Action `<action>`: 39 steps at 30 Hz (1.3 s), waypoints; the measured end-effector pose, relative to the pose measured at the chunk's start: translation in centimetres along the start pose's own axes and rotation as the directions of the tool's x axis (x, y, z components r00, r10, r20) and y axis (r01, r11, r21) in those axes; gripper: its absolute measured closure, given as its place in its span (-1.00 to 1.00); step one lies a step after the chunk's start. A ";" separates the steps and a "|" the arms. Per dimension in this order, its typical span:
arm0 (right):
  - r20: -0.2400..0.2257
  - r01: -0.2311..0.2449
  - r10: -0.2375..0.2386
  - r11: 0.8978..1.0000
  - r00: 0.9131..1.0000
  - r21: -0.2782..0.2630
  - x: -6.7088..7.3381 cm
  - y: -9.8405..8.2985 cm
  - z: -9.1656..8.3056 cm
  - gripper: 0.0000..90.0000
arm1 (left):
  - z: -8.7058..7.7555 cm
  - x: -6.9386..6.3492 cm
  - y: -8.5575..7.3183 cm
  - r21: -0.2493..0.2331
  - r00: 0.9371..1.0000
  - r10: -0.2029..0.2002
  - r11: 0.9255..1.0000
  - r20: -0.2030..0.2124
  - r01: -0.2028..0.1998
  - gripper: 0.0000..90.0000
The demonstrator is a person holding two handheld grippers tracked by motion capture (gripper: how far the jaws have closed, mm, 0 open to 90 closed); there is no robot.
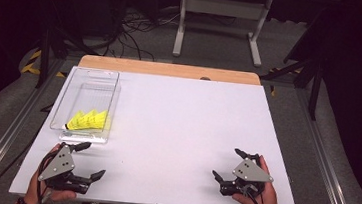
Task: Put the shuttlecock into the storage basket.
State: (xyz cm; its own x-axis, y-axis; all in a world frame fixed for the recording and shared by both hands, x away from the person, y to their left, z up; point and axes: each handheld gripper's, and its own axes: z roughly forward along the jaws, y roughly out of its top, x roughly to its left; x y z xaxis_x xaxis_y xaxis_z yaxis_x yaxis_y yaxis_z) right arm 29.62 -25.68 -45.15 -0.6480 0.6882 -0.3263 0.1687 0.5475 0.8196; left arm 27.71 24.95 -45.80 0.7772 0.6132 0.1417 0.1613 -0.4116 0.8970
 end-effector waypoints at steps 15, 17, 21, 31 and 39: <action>-0.002 -0.014 0.014 1.000 1.000 -0.011 0.0 -0.3 -0.3 -0.89 | 0.0 -0.1 0.1 -0.007 1.000 0.008 1.000 0.005 -0.008 -0.88; 0.000 -0.013 0.013 1.000 1.000 -0.014 0.1 -0.2 -0.5 -0.89 | 0.2 -0.1 0.0 -0.002 1.000 0.016 1.000 0.009 -0.016 -0.88; 0.006 -0.018 0.018 0.999 1.000 -0.027 0.2 0.0 -0.7 -0.89 | 0.1 0.0 0.0 -0.004 1.000 0.013 1.000 0.017 -0.013 -0.88; 0.003 -0.025 0.025 0.999 1.000 -0.042 0.2 0.1 -0.7 -0.89 | 0.4 0.1 -0.1 0.001 1.000 0.015 1.000 0.014 -0.015 -0.88; 0.006 -0.021 0.021 0.998 1.000 -0.051 0.3 0.3 -0.8 -0.89 | 0.4 0.1 -0.1 0.011 1.000 0.017 1.000 0.018 -0.017 -0.88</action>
State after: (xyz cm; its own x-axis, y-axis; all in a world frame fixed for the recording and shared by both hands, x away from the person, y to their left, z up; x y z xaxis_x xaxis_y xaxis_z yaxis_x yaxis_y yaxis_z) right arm 28.88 -25.72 -44.65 -0.6396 0.7025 -0.3120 0.1438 0.5081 0.8492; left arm 28.00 24.73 -46.05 0.7906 0.5939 0.1491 0.1544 -0.4291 0.8900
